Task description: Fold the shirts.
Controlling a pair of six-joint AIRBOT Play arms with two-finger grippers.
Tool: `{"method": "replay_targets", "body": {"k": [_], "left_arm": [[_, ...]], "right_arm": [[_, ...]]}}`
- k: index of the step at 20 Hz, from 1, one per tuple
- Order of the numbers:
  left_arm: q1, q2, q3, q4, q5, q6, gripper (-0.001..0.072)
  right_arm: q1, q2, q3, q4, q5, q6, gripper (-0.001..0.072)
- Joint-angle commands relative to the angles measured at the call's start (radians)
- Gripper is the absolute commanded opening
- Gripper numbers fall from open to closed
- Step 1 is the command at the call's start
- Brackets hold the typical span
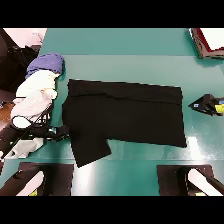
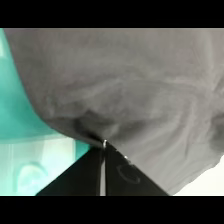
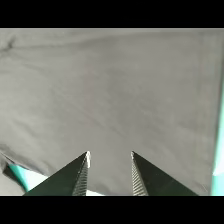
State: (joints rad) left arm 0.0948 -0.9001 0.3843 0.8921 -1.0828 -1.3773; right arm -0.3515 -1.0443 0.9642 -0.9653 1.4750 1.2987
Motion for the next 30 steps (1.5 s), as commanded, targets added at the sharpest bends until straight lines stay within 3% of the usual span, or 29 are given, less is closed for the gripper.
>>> {"method": "replay_targets", "body": {"k": [1, 5, 6, 12, 25, 28, 30], "left_arm": [[0.0, 0.001, 0.011, -0.014, -0.01, 0.03, 0.0028], [0.0, 0.001, 0.06, -0.019, -0.057, 0.08, 0.0027], [0.0, 0.001, 0.069, -0.023, -0.061, 0.091, 0.0028], [0.0, 0.001, 0.083, -0.095, -0.051, 0.122, 0.0028], [0.0, 0.001, 0.083, -0.107, -0.051, 0.129, 0.0028], [0.0, 0.001, 0.083, -0.107, -0.051, 0.129, 0.0028], [0.0, 0.001, 0.083, -0.107, -0.051, 0.129, 0.0027]], "right_arm": [[-0.062, 0.0, -0.002, -0.135, 0.099, 0.001, 0.0307], [-0.154, 0.0, -0.121, -0.31, 0.119, 0.014, 0.0316], [-0.187, 0.0, -0.175, -0.309, 0.104, 0.014, 0.0347], [-0.282, 0.0, -0.433, -0.256, -0.024, -0.011, 0.0349], [-0.279, 0.0, -0.463, -0.203, -0.062, -0.01, 0.0323], [-0.278, -0.001, -0.463, -0.203, -0.066, -0.01, 0.0305], [-0.25, -0.02, -0.463, -0.201, -0.055, -0.011, 0.0145]]}}
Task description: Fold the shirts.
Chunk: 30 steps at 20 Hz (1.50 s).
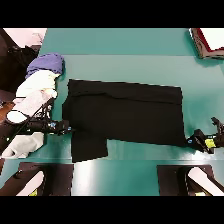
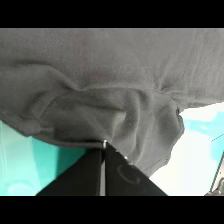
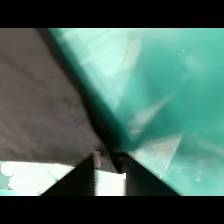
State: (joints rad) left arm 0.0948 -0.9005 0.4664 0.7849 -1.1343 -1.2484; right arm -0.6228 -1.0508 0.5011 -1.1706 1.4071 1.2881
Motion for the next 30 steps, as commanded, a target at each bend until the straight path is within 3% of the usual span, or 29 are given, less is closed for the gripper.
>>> {"method": "replay_targets", "body": {"k": [1, 3, 4, 10, 13, 17, 19, 22, 30], "left_arm": [[0.0, 0.001, 0.001, 0.001, 0.0, 0.0, 0.0027], [0.0, 0.001, 0.002, 0.006, -0.002, 0.0, 0.0026], [0.0, 0.001, 0.008, 0.019, -0.011, 0.0, 0.0026], [-0.002, 0.006, 0.106, 0.135, -0.179, -0.019, 0.0025], [-0.074, 0.082, 0.105, 0.167, -0.206, -0.09, 0.0025], [-0.191, 0.241, 0.116, 0.147, -0.277, -0.228, 0.0026], [-0.191, 0.266, 0.18, 0.152, -0.251, -0.241, 0.0026], [-0.191, 0.224, 0.32, 0.169, -0.106, -0.222, 0.0026], [-0.191, -0.284, 0.568, 0.191, 0.115, -0.131, 0.0027]], "right_arm": [[0.05, -0.025, 0.0, 0.001, 0.014, 0.0, 0.0141], [0.127, -0.043, 0.003, -0.003, 0.014, -0.014, 0.0033], [0.167, -0.046, 0.017, -0.019, 0.014, -0.014, 0.0018], [0.248, 0.135, 0.229, -0.249, 0.118, 0.082, 0.0018], [0.249, 0.244, 0.32, -0.373, 0.192, 0.084, 0.0017], [0.249, 0.318, 0.401, -0.396, 0.218, 0.084, 0.0017], [0.249, 0.31, 0.438, -0.372, 0.194, 0.084, 0.0017], [0.286, 0.21, 0.507, -0.294, 0.14, 0.084, 0.0016], [0.438, -0.172, 0.702, -0.294, 0.007, 0.097, 0.0017]]}}
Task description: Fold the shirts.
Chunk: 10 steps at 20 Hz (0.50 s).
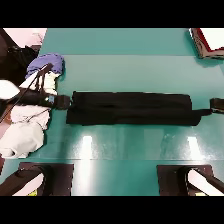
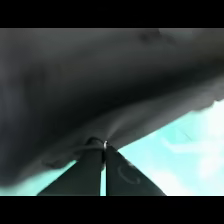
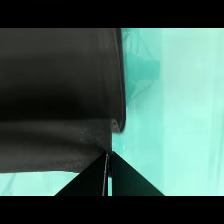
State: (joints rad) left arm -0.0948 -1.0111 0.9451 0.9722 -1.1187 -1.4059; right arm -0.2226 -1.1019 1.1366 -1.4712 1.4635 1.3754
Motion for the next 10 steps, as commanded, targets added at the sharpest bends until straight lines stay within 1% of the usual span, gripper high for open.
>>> {"method": "replay_targets", "body": {"k": [1, 3, 5, 7, 8, 9, 10], "left_arm": [[-0.001, -0.239, 0.124, 0.003, 0.122, 0.026, 0.0028], [-0.001, -0.346, 0.19, -0.013, 0.167, 0.026, 0.0028], [-0.001, -0.422, 0.246, -0.014, 0.216, 0.027, 0.0028], [-0.001, -0.462, 0.278, -0.014, 0.263, 0.025, 0.0033], [-0.001, -0.467, 0.286, -0.014, 0.288, 0.021, 0.026], [-0.001, -0.467, 0.296, -0.014, 0.314, -0.001, 0.0562], [-0.001, -0.467, 0.312, -0.014, 0.317, -0.019, 0.0605]], "right_arm": [[0.045, -0.163, 0.089, 0.012, -0.06, 0.012, 0.0017], [0.053, -0.244, 0.137, 0.025, -0.07, 0.013, 0.0017], [0.048, -0.318, 0.182, 0.093, -0.078, 0.015, 0.0018], [0.024, -0.391, 0.231, 0.195, -0.101, 0.016, 0.002], [0.01, -0.419, 0.253, 0.257, -0.12, 0.015, 0.002], [-0.009, -0.445, 0.274, 0.332, -0.144, 0.015, 0.0055], [-0.031, -0.471, 0.297, 0.415, -0.157, 0.014, 0.03]]}}
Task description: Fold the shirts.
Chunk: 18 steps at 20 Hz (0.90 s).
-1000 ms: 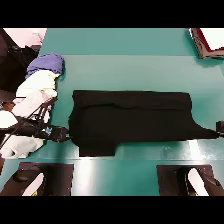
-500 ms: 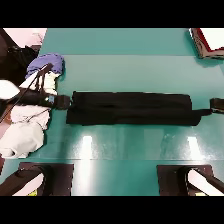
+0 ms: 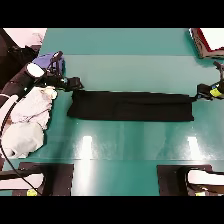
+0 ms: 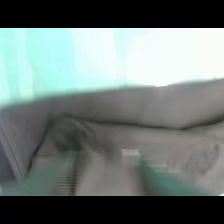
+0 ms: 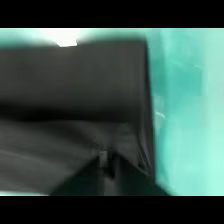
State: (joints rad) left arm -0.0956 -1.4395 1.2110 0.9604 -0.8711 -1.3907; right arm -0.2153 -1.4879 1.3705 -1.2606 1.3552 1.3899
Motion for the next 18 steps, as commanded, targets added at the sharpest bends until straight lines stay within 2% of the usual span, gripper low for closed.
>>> {"method": "replay_targets", "body": {"k": [1, 4, 5, 6, 7, 9, 10, 11, 15, 18], "left_arm": [[0.0, -0.039, 0.069, -0.003, 0.051, -0.035, 0.0606], [0.0, -0.039, 0.143, -0.003, -0.126, -0.034, 0.0603], [0.0, -0.039, 0.15, -0.003, -0.179, -0.034, 0.0525], [-0.001, -0.039, 0.151, -0.003, -0.224, -0.015, 0.018], [-0.003, -0.039, 0.149, -0.003, -0.254, 0.017, 0.0038], [-0.015, -0.039, 0.149, -0.007, -0.291, 0.021, 0.0037], [-0.027, -0.039, 0.149, -0.007, -0.298, 0.021, 0.0037], [-0.042, -0.039, 0.149, -0.006, -0.298, 0.021, 0.0037], [-0.107, -0.039, 0.149, -0.006, -0.249, 0.02, 0.0036], [-0.15, -0.04, 0.149, -0.006, -0.216, 0.009, 0.0036]], "right_arm": [[-0.062, -0.106, 0.089, 0.274, -0.04, -0.005, 0.0458], [-0.132, -0.12, 0.106, 0.317, 0.084, -0.102, 0.0458], [-0.163, -0.12, 0.091, 0.317, 0.129, -0.125, 0.0458], [-0.195, -0.12, 0.068, 0.317, 0.159, -0.135, 0.0458], [-0.228, -0.12, 0.036, 0.317, 0.175, -0.149, 0.0458], [-0.286, -0.121, -0.044, 0.318, 0.171, -0.165, 0.0484], [-0.307, -0.121, -0.085, 0.317, 0.153, -0.19, 0.0548], [-0.323, -0.121, -0.125, 0.319, 0.13, -0.227, 0.0563], [-0.338, -0.121, -0.213, 0.328, 0.049, -0.304, 0.056], [-0.298, -0.14, -0.217, 0.327, 0.038, -0.339, 0.0556]]}}
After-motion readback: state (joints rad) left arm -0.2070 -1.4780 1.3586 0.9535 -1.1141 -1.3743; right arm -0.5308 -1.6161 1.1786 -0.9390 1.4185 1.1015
